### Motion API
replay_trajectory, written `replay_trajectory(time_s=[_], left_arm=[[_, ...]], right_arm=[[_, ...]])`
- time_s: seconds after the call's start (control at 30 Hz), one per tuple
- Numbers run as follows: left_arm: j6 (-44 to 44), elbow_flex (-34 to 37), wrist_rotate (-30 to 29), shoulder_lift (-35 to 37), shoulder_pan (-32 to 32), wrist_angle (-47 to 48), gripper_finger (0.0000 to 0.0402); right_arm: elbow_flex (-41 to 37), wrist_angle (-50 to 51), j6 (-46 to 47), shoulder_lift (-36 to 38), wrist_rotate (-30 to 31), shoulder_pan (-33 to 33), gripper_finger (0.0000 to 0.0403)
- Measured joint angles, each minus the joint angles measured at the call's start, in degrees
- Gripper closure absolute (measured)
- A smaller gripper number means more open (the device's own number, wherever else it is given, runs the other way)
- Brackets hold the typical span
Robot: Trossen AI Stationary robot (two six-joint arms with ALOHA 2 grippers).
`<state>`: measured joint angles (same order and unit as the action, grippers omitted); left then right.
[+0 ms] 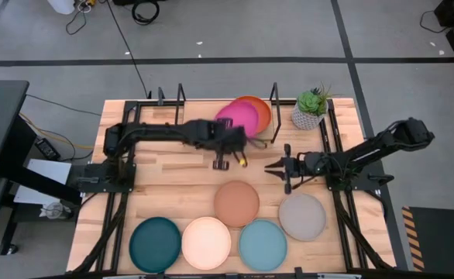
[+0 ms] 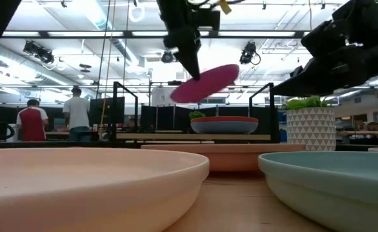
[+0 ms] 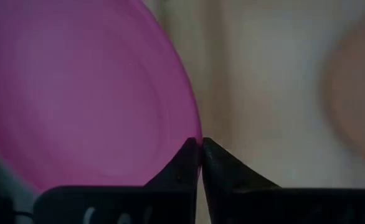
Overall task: Place and stack plates onto a shelf
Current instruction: Stack the pink plate on top of the orange plate on the shelf
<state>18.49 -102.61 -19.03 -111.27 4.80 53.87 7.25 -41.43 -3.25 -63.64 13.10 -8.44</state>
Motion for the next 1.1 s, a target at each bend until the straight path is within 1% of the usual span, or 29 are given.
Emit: replay_trajectory(time_s=[0.07, 0.17, 0.27, 0.33, 0.47, 0.6, 0.77, 1.0, 1.1], left_arm=[[4.80, 0.00, 0.21, -0.13, 2.04, -2.30, 0.0387], [11.10, -0.07, 3.77, -0.69, 4.84, -6.95, 0.0387], [14.35, 0.04, 6.48, -2.08, 7.40, -9.24, 0.0387], [16.86, 0.02, 7.01, -3.07, 8.71, -12.15, 0.0387], [21.24, 0.02, 9.55, -5.40, 10.41, -14.46, 0.0387], [23.77, 0.02, 9.92, -7.83, 10.43, -14.21, 0.0387], [25.71, 0.02, 10.00, -8.72, 10.30, -13.56, 0.0386], [23.66, 0.02, 9.80, -8.67, 10.36, -13.05, 0.0384], [22.53, 0.00, 8.90, -8.94, 10.36, -12.60, 0.0366]], right_arm=[[0.00, 0.18, 1.05, 0.00, 0.02, -1.23, 0.0332], [0.00, 0.61, 2.85, 0.00, 1.03, -3.05, 0.0332], [0.00, 2.00, 4.32, 0.00, 4.30, -5.09, 0.0332], [0.00, 2.66, 5.03, 0.00, 7.20, -6.44, 0.0332], [-0.19, 2.95, 6.11, -0.15, 11.04, -8.71, 0.0332], [-0.35, 3.07, 7.17, -0.82, 13.22, -10.27, 0.0332], [-0.35, 2.92, 7.64, -1.07, 15.66, -11.00, 0.0332], [-0.35, 2.89, 7.64, -1.25, 15.87, -11.11, 0.0332], [-0.35, 2.95, 7.51, -1.25, 15.87, -11.11, 0.0332]])
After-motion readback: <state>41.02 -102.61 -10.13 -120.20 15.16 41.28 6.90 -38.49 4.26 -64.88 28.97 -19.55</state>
